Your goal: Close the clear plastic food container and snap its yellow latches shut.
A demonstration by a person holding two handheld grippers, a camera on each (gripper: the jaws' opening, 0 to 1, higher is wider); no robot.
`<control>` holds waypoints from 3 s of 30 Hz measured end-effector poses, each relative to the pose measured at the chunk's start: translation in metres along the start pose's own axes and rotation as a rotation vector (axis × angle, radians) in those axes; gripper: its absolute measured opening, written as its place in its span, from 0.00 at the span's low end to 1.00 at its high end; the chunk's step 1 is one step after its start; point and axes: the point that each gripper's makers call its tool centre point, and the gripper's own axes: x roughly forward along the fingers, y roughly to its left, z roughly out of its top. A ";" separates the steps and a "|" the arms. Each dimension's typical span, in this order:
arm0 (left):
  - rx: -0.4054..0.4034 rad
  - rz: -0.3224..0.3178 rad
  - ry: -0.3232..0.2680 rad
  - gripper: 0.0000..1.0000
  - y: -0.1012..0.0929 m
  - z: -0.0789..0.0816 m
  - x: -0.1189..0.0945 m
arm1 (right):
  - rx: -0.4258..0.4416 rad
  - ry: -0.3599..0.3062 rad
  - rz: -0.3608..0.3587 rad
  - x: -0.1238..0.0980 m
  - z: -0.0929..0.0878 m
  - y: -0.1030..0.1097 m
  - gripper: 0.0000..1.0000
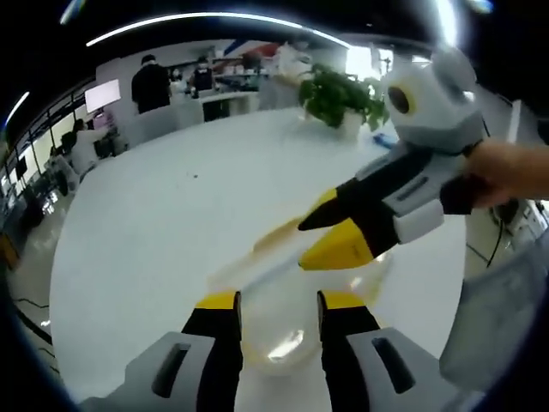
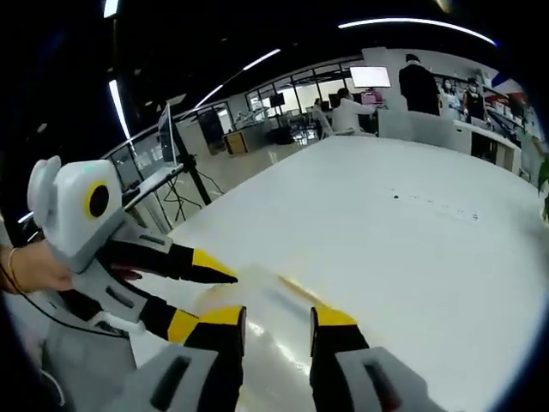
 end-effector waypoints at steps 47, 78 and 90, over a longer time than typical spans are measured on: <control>0.516 -0.145 -0.041 0.50 -0.038 -0.017 0.010 | -0.297 0.352 0.384 0.027 -0.011 -0.011 0.39; 0.604 -0.189 -0.029 0.47 -0.044 -0.014 0.024 | -0.290 0.706 0.538 0.028 -0.024 -0.010 0.32; 0.616 -0.173 -0.039 0.45 -0.044 -0.013 0.024 | -0.319 0.696 0.520 0.027 -0.024 -0.009 0.34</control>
